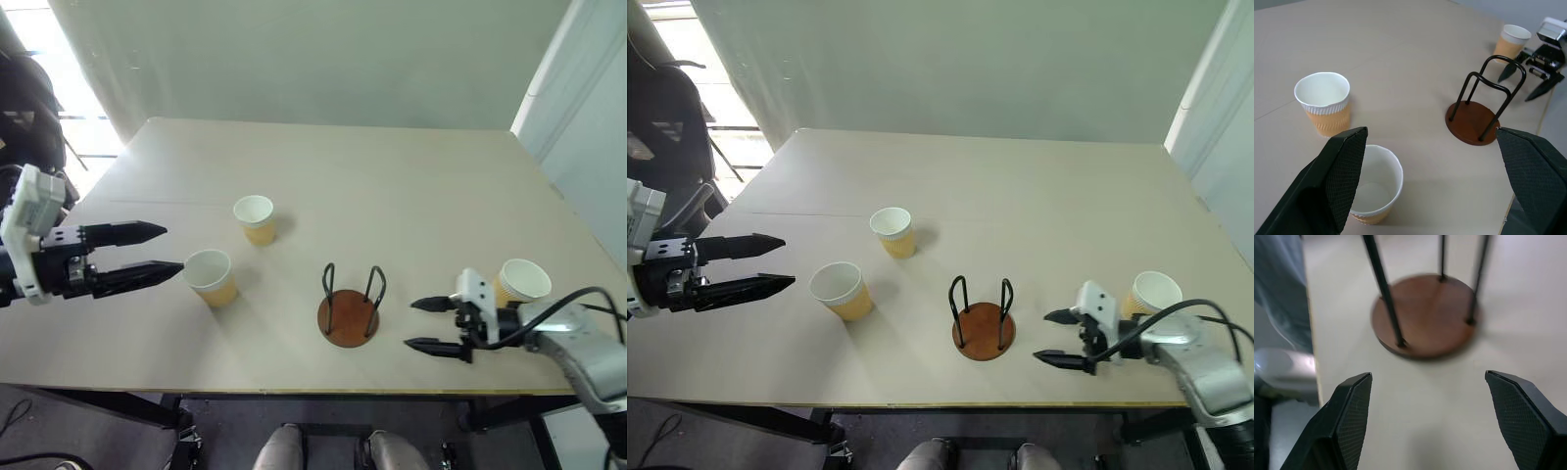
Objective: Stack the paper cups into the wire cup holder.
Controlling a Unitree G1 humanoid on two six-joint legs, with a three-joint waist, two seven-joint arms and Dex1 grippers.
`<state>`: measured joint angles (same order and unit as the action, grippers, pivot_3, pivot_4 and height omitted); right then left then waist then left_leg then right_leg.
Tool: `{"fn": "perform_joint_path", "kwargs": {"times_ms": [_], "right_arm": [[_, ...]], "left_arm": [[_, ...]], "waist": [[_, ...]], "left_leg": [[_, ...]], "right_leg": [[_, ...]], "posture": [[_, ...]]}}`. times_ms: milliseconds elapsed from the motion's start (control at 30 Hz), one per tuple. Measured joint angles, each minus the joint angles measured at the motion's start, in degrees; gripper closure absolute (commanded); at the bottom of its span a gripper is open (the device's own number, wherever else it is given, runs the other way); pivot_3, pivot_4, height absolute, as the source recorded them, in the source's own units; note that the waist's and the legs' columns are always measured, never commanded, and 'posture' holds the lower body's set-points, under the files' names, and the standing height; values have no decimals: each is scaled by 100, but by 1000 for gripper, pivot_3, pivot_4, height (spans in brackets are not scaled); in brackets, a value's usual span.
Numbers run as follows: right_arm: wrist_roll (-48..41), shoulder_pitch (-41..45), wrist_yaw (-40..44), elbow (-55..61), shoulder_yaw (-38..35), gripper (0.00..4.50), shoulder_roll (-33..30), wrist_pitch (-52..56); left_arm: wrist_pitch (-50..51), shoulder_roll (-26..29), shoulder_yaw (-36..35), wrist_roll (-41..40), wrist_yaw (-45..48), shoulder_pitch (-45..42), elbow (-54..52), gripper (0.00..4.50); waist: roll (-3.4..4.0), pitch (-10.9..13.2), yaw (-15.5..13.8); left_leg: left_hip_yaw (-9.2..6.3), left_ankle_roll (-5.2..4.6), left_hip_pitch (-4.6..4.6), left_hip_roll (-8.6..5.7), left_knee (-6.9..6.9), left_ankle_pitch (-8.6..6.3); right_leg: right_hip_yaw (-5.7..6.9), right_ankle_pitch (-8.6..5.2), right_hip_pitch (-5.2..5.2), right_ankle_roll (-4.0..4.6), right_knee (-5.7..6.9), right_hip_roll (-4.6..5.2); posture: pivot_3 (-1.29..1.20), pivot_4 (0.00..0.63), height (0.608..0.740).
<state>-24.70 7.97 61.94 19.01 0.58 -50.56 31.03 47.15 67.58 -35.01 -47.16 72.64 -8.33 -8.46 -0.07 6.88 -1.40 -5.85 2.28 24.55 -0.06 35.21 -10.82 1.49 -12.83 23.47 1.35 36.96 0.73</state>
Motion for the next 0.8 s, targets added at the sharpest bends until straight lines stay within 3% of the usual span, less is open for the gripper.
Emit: {"fn": "perform_joint_path", "kwargs": {"times_ms": [467,800], "right_arm": [[-1003,802,295,209,-1411,702,-1062,719],[-285,168,751,-743,-1732,702,-2129,275]], "left_arm": [[-48,18,246,-133,353,-282,30,0],[-152,-99,647,-135,363,-628,183,0]], "waist": [[0,1,3],[1,2,-71]], "left_leg": [[0,-1,3,-2,-3,0],[1,23,9,-6,0,-13]], "right_leg": [[-4,-18,-2,-28,-1,-5],[-5,-15,-3,-77,-1,0]], "posture": [[0,150,740],[0,150,740]]}}
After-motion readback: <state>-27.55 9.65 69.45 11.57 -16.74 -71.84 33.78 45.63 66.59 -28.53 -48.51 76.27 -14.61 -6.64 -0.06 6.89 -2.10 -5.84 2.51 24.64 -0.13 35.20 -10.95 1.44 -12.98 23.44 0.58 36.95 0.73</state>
